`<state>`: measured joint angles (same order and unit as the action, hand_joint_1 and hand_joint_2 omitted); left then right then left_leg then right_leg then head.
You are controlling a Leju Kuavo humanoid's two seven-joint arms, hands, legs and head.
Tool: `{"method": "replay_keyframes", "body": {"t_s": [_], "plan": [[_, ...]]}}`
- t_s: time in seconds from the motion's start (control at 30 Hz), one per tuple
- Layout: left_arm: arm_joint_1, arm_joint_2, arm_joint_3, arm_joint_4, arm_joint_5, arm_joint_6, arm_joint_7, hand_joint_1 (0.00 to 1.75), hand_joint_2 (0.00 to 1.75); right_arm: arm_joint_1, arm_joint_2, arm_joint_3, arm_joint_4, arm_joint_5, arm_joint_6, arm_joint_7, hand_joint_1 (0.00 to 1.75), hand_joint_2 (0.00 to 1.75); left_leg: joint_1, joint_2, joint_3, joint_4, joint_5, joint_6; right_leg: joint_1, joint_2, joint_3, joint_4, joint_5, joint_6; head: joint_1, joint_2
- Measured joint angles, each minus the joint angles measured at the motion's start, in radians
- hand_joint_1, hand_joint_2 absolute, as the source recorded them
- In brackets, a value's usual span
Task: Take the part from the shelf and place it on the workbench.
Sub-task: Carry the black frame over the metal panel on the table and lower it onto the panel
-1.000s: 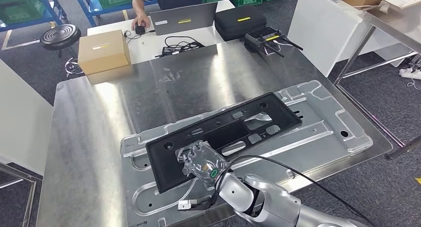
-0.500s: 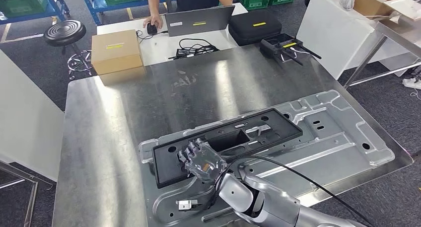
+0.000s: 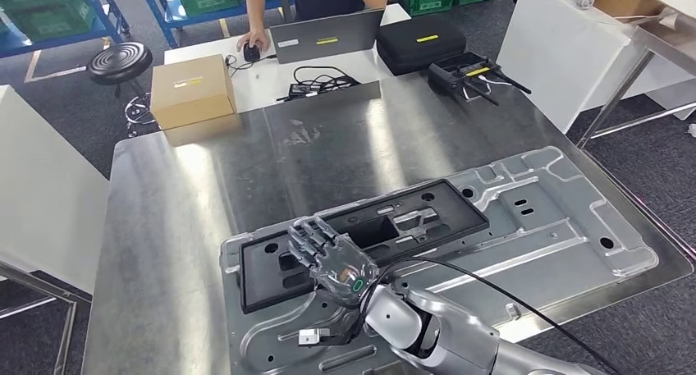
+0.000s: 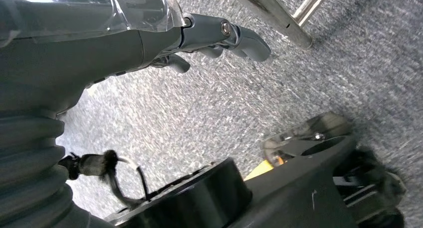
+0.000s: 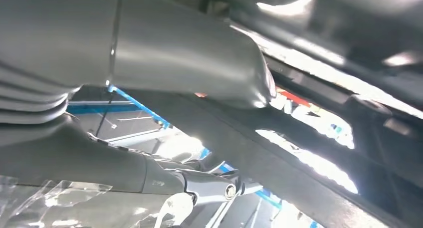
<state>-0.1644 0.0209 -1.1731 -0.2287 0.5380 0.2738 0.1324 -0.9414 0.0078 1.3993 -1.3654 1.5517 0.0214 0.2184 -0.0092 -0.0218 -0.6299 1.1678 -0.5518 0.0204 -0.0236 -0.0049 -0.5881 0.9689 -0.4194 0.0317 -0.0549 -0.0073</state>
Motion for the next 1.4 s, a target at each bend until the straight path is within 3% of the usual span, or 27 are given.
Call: {"method": "replay_keyframes", "body": {"t_s": [0.03,0.07,0.1,0.17,0.23,0.37,0.43,0.5,0.53,0.57,0.6,0.7,0.77,0.9,1.1,1.4], "plan": [[-0.002,0.0,0.001,0.0,0.0,-0.001,0.0,0.0,1.75,0.001,0.0,0.0,0.001,-0.002,0.0,0.0,0.0,0.0,0.001,0.001,-0.02,0.054,-0.019,-0.004,0.001,-0.004,-0.001,0.0,0.0,0.0,0.0,0.0],[-0.004,0.001,0.002,0.0,0.0,-0.003,0.001,0.0,1.75,0.001,-0.001,0.0,0.002,-0.005,0.001,-0.001,0.0,0.0,0.003,0.002,-0.022,0.072,-0.021,-0.007,0.001,-0.007,-0.001,0.0,-0.001,0.0,0.0,0.0],[-0.005,0.001,0.003,0.0,0.0,-0.006,0.003,0.0,1.75,0.001,0.0,0.0,0.003,-0.008,0.002,-0.002,0.0,0.0,0.005,0.003,-0.006,0.054,-0.006,-0.009,0.0,-0.01,-0.001,0.0,0.0,0.0,0.0,0.0],[-0.001,0.001,0.003,0.0,-0.001,-0.013,0.008,0.0,1.75,-0.001,0.002,0.0,0.004,-0.014,0.008,-0.004,0.0,0.0,0.01,0.007,0.066,-0.079,0.05,-0.008,-0.002,-0.012,0.001,0.0,0.002,0.004,0.0,0.0],[0.004,0.001,0.002,0.0,-0.004,-0.017,0.012,0.0,1.75,-0.011,0.001,0.0,0.004,-0.025,0.028,-0.006,0.0,0.0,0.008,0.009,0.119,-0.19,0.077,0.002,-0.002,-0.008,-0.002,0.0,0.007,0.013,0.0,0.0],[0.006,0.001,0.002,0.0,-0.008,-0.022,0.016,0.0,1.75,-0.052,-0.031,-0.015,-0.008,-0.036,0.093,0.029,0.0,0.0,0.004,0.012,0.13,-0.221,0.084,0.031,-0.004,-0.003,-0.009,-0.001,0.012,0.036,0.0,0.0],[0.008,0.0,0.003,0.0,-0.007,-0.022,0.016,0.0,1.75,-0.082,-0.06,-0.036,-0.02,-0.035,0.109,0.049,0.0,0.0,0.007,0.013,0.138,-0.229,0.093,0.046,-0.003,-0.001,-0.041,0.065,-0.023,0.043,0.001,0.0],[0.011,0.0,0.003,0.0,-0.007,-0.02,0.015,0.0,1.75,-0.103,-0.085,-0.055,-0.029,-0.035,0.114,0.063,0.0,0.0,0.002,0.015,0.14,-0.229,0.092,0.053,0.0,0.0,-0.113,0.206,-0.078,0.043,0.001,0.0],[0.012,-0.001,0.003,0.0,-0.006,-0.018,0.015,0.0,1.75,-0.106,-0.096,-0.061,-0.033,-0.035,0.113,0.072,0.0,0.0,0.0,0.014,0.141,-0.229,0.09,0.056,0.002,0.001,-0.148,0.267,-0.093,0.043,0.001,0.0],[0.013,-0.001,0.003,0.0,-0.006,-0.017,0.015,0.0,1.75,-0.106,-0.105,-0.067,-0.036,-0.036,0.112,0.079,0.0,0.0,-0.002,0.013,0.143,-0.229,0.089,0.058,0.004,0.002,-0.167,0.293,-0.089,0.042,0.001,0.0],[0.013,-0.002,0.003,0.0,-0.006,-0.016,0.015,0.0,1.75,-0.105,-0.112,-0.073,-0.04,-0.038,0.112,0.078,0.0,0.0,-0.004,0.012,0.145,-0.229,0.086,0.06,0.005,0.002,-0.164,0.274,-0.066,0.039,0.001,0.0],[0.014,-0.004,0.004,0.0,-0.01,-0.016,0.015,0.0,1.75,-0.1,-0.123,-0.081,-0.048,-0.049,0.11,0.044,0.0,0.0,-0.008,0.002,0.152,-0.226,0.075,0.057,0.008,0.002,-0.072,0.064,0.033,0.029,0.001,0.0],[0.014,-0.005,0.004,0.0,-0.012,-0.015,0.015,0.0,1.75,-0.087,-0.123,-0.08,-0.051,-0.052,0.107,0.032,0.0,0.0,-0.012,-0.004,0.151,-0.223,0.067,0.051,0.011,0.001,-0.04,-0.006,0.049,0.025,0.001,0.0],[0.013,-0.005,0.004,0.0,-0.014,-0.015,0.017,0.0,1.75,-0.065,-0.121,-0.077,-0.055,-0.056,0.104,0.031,0.0,0.0,-0.012,-0.006,0.147,-0.225,0.067,0.062,0.014,0.001,-0.042,-0.009,0.05,0.025,0.001,0.0],[0.009,-0.005,0.004,0.0,-0.014,-0.023,0.023,0.0,1.75,-0.054,-0.12,-0.076,-0.055,-0.074,0.1,0.026,0.0,0.0,-0.01,-0.003,0.149,-0.233,0.07,0.047,0.016,0.005,-0.044,-0.009,0.052,0.018,0.001,0.0],[0.007,-0.005,0.004,0.0,-0.017,-0.029,0.025,0.0,1.75,-0.011,-0.084,-0.064,-0.047,-0.139,0.037,-0.035,0.0,0.0,-0.008,-0.002,0.149,-0.233,0.073,0.04,0.016,0.006,-0.044,-0.009,0.054,0.014,0.001,0.0]]}}
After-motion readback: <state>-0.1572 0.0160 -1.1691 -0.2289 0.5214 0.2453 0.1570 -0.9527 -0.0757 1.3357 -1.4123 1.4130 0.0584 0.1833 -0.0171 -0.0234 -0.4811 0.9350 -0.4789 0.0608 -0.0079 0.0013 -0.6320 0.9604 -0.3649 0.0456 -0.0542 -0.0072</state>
